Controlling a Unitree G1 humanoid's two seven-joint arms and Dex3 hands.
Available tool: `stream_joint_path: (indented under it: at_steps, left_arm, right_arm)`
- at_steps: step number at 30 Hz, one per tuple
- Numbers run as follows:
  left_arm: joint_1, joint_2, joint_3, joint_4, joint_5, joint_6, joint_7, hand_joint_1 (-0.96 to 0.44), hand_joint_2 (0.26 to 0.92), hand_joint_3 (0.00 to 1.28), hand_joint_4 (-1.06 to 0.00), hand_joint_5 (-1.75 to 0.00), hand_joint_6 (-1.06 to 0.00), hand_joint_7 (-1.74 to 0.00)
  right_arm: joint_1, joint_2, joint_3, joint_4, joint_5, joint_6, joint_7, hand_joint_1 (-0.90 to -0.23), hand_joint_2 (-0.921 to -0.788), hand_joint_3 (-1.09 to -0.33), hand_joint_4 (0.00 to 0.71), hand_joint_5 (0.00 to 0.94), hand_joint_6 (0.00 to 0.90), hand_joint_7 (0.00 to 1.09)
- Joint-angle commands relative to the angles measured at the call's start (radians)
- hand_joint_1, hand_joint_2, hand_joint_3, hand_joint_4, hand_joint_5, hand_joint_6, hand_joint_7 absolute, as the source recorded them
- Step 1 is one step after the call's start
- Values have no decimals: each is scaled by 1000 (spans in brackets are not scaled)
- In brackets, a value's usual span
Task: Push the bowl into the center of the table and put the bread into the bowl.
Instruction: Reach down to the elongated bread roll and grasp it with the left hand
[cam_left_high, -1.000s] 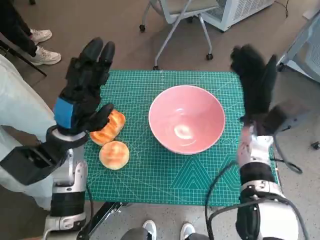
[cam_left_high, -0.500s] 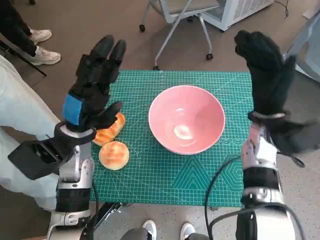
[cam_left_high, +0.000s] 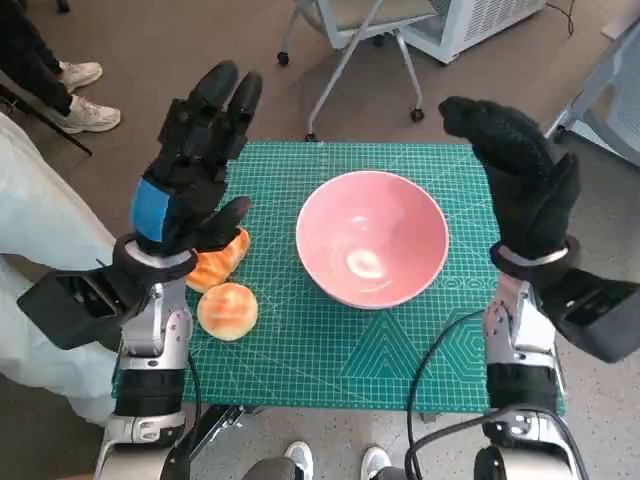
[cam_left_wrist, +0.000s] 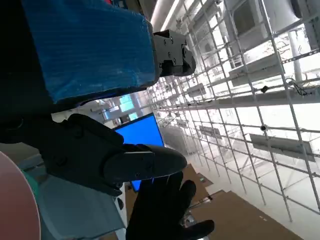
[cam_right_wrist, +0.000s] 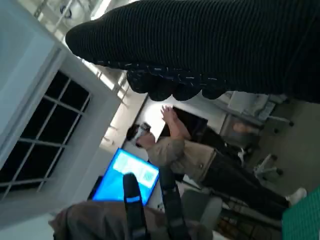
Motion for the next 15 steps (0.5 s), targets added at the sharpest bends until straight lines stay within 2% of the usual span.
stream_joint_path:
  at_steps: [1,11,15]
  left_arm:
    - [-13,0,-5,-15,-8,11,-10,-650,921,426,-113,-6,1,-390]
    - [10,41,-3,-69,48,23,9,-649,921,421,-116,-6,1,-410]
    - [47,135,8,-165,215,84,85,-662,921,419,-116,-6,1,-417]
  right_arm:
    - [36,9,7,-12,-11,14,-22,-649,-921,-746,195,6,26,578]
    - [52,18,21,-14,-30,-2,-42,-645,-921,-743,196,5,21,581]
    - [54,14,19,-4,-31,-10,-45,-647,-921,-740,195,5,17,580]
